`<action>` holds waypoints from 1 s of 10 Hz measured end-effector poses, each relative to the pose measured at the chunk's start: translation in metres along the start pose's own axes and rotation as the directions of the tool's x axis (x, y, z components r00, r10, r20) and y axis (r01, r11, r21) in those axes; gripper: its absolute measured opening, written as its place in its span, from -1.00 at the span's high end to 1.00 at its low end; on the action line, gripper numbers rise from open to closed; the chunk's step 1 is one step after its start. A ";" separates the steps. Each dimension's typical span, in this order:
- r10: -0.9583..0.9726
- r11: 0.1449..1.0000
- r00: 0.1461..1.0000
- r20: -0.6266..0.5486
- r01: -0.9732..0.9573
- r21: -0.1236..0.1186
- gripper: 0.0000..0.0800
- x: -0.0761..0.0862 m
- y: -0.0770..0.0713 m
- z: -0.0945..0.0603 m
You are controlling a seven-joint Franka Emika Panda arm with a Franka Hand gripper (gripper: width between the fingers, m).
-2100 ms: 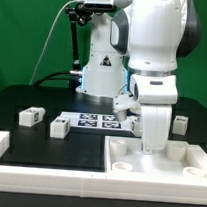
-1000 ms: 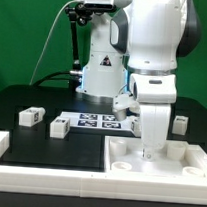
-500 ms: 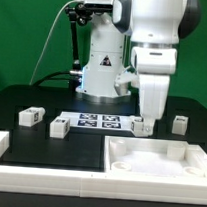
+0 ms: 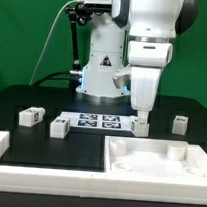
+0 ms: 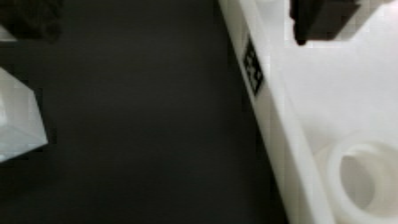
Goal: Assemble one leg
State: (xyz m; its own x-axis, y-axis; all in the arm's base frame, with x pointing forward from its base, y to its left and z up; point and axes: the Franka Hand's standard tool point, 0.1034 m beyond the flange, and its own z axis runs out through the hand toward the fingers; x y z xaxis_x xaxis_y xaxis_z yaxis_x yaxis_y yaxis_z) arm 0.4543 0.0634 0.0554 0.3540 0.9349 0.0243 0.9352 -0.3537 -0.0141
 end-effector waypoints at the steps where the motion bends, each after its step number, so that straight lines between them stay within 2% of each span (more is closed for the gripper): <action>1: 0.183 0.983 0.983 -0.014 -0.183 0.003 -0.62 -0.007 -0.009 0.003; 2: 0.326 0.945 0.945 -0.019 -0.326 0.012 -0.62 -0.012 -0.022 0.005; 3: 0.458 0.889 0.889 -0.015 -0.458 0.023 -0.62 -0.010 -0.030 0.006; 6: 0.774 0.633 0.634 0.012 -0.773 0.047 -0.62 0.012 -0.055 0.011; 8: 0.902 0.429 0.430 0.028 -0.902 0.052 -0.62 0.036 -0.070 0.012; 10: 0.947 0.318 0.320 0.037 -0.946 0.058 -0.62 0.041 -0.072 0.012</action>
Offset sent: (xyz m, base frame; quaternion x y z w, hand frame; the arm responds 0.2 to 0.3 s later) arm -0.0306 0.0223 -0.0011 -0.0004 -0.0077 0.3784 0.9256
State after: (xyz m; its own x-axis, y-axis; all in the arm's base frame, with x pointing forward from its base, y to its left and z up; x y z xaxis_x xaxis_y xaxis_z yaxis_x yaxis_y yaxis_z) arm 0.4010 0.1274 0.0453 0.9985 -0.0344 -0.0422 -0.0379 -0.9956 -0.0854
